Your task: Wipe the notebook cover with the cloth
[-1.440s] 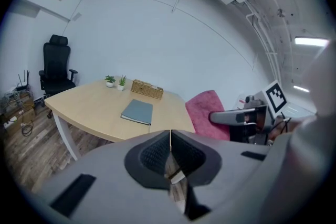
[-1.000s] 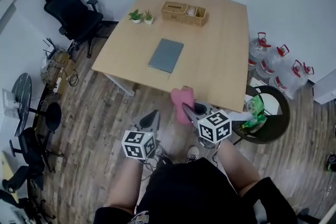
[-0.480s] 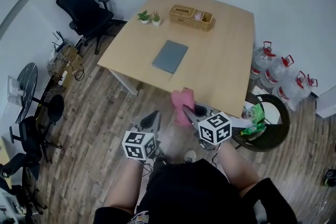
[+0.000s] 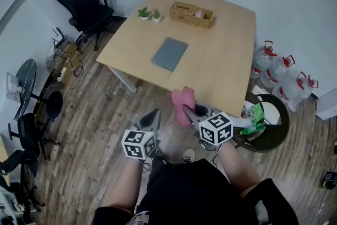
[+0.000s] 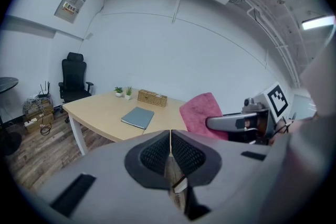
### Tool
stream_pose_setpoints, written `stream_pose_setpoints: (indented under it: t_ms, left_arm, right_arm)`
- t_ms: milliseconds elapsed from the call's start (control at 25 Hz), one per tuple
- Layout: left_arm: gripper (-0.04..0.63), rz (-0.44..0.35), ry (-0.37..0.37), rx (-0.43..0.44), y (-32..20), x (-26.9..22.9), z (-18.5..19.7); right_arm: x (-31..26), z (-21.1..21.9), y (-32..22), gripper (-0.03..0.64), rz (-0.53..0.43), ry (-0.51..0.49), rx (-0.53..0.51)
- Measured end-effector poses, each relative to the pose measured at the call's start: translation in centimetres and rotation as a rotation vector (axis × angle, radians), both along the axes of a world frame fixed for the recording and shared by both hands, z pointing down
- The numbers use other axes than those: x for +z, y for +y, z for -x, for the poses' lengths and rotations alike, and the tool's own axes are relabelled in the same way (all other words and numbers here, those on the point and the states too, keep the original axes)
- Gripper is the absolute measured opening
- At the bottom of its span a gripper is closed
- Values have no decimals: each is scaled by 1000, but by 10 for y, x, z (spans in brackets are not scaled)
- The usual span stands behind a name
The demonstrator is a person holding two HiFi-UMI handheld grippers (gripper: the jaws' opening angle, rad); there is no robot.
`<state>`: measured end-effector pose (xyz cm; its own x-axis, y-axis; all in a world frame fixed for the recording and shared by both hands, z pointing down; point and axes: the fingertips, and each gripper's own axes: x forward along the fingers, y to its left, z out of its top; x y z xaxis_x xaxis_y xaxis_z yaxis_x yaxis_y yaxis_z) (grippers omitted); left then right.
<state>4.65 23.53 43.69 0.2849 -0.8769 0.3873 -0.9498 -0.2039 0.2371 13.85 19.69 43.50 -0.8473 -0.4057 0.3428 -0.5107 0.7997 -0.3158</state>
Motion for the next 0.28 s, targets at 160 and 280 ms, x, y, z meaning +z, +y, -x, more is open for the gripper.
stream_pose_setpoints:
  t_ms: [160, 280]
  left_arm:
    - [9, 6, 6, -1, -2, 2, -1]
    - [9, 11, 9, -2, -3, 2, -3]
  right_arm:
    - [2, 0, -3, 58, 6, 6, -3]
    - [3, -1, -3, 58, 12, 8, -4]
